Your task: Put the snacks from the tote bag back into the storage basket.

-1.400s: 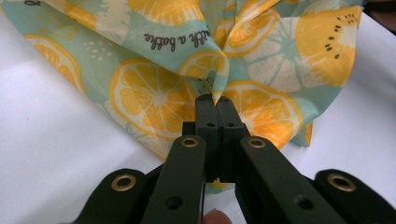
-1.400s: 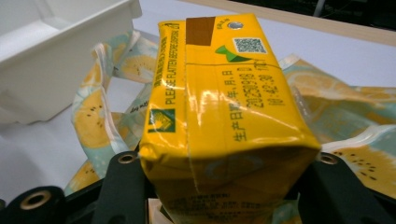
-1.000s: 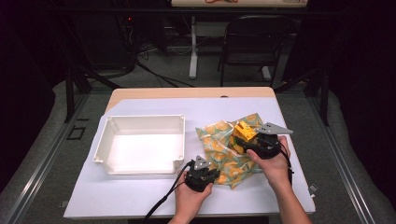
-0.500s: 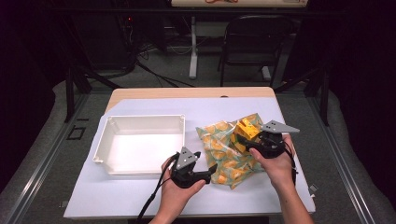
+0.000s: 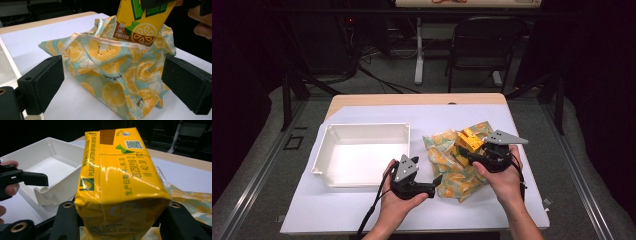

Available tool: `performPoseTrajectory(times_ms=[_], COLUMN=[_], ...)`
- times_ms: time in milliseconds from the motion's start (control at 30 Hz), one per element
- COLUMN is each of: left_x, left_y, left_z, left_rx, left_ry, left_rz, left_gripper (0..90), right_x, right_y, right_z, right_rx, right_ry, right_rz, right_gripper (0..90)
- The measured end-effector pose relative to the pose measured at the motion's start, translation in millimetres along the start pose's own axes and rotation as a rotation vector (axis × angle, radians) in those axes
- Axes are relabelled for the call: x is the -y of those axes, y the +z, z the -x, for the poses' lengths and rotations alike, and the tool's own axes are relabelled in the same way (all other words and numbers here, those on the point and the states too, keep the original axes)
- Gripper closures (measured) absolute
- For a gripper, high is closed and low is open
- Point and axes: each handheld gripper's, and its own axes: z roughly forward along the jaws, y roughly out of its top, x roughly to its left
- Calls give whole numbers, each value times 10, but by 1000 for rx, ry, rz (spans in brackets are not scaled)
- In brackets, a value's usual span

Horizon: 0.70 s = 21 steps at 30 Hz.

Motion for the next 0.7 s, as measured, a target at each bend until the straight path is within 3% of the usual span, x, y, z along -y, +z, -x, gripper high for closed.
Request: performPoseTrajectory(times_ms=[467,700], left_x=[11,22], left_y=[-13,-15], left_z=[81,151], left_rx=[16,22], left_ry=[45,78], left_rz=[8,14], left_gripper=[53,98], right_x=[-36,-34], right_y=[16,53], right_z=[-246,-398], right_rx=[-42,-72], right_ry=[-14,-18], right_rz=[9,5], right_gripper=[509,508])
